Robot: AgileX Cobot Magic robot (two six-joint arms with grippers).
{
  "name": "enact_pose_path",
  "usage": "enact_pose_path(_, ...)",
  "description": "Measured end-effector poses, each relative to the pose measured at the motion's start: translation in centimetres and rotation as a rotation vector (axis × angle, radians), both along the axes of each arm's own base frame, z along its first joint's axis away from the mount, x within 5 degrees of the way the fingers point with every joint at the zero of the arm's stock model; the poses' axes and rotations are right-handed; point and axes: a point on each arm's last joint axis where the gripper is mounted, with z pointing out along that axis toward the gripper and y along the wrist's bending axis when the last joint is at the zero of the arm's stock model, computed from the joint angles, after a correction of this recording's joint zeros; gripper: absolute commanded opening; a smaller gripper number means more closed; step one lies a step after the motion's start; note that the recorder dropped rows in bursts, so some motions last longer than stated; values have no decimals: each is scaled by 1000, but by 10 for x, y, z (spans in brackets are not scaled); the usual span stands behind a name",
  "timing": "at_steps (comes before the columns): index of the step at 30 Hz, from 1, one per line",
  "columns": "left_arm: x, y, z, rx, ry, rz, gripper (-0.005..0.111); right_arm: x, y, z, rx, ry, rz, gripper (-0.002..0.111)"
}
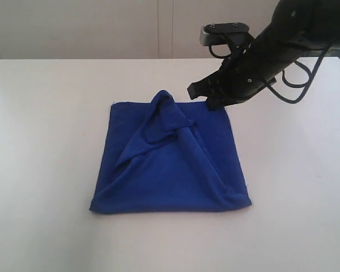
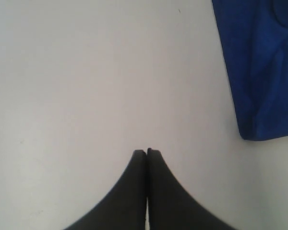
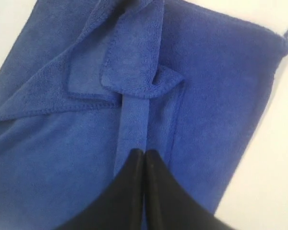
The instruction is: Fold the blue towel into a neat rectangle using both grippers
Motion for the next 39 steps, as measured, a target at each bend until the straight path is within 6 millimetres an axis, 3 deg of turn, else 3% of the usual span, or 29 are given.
enact_pose_path(9, 5, 2, 3, 15, -56, 24, 0, 2, 4, -9, -11, -26, 57, 0)
enact_pose_path(18, 6, -5, 6, -97, -78, 41, 0, -6, 39, -25, -3, 1, 132, 0)
enact_pose_path(25, 14, -20, 13, -270, -146, -51, 0, 12, 57, -33, 3, -9, 150, 0)
enact_pose_path(31, 25, -23, 7, -313, -144, -105, 0, 31, 68, -39, 11, -32, 151, 1)
enact_pose_path(39, 38, -21, -7, -325, -81, -101, 0, 45, 82, -68, -4, -40, 154, 28)
